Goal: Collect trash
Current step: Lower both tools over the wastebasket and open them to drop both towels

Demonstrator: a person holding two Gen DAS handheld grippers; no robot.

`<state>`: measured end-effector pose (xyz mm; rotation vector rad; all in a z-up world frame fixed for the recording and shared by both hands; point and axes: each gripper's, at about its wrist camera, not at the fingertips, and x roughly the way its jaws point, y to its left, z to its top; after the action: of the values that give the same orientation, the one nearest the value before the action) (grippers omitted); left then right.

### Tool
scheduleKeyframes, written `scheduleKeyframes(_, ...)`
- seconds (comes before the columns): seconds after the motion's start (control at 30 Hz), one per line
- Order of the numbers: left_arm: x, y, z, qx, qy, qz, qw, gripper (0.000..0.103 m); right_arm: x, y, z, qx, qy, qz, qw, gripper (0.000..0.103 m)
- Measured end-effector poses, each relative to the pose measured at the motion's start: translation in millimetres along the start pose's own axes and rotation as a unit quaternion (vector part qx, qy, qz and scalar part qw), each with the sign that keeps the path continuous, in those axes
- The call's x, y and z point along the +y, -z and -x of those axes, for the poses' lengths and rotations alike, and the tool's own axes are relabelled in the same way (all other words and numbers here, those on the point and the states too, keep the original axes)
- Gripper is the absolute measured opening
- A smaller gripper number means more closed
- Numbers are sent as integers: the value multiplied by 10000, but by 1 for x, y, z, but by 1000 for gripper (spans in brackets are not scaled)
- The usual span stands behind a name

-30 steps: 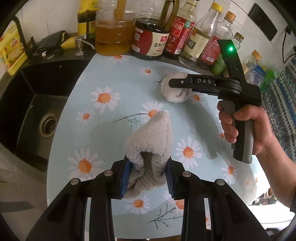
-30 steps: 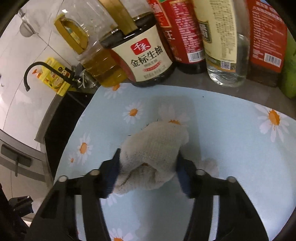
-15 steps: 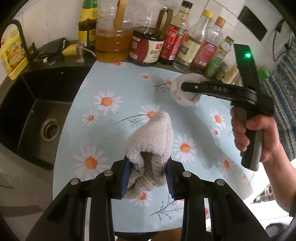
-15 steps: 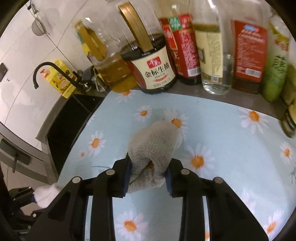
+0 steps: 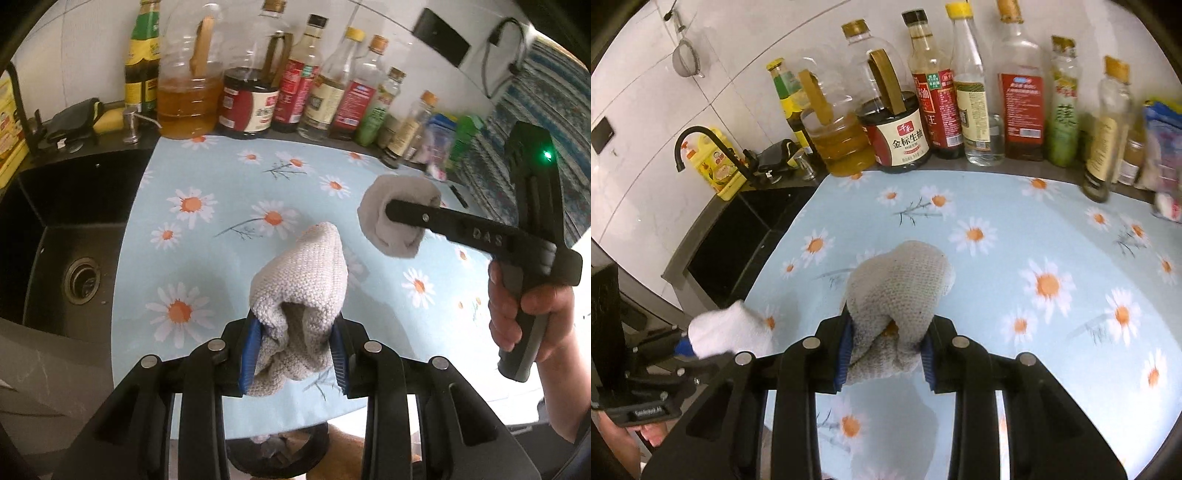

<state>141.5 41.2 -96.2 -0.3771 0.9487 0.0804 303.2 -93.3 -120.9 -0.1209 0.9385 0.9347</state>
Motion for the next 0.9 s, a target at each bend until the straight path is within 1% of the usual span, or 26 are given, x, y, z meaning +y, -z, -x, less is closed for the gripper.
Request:
scheduleKeyframes(0.13,1,14,9,-3,239,-94,9997,32,17,25,19,-111,113,-83,9998,32)
scheduleKeyframes(0.2,0,18,14,-36,303,-146,9994,32,27,35,29,-197,120,-59,9997,33)
scheduleKeyframes(0.27,0,24,21,-70,370,-195,9991,32,36,42,40,-292,219,-15,9993,33)
scheduleKeyframes(0.5,-3,42,40,-146,553,-276,9980,32,64,70,60,-386,255,56,9989,33)
scheduleKeyframes(0.6,-3,58,40,-61,645,-218,9977,32,71,86,60,-301,290,36,9991,33)
scheduleKeyframes(0.9,-4,117,25,458,829,-42,9955,32,85,150,41,321,-26,-48,9995,33)
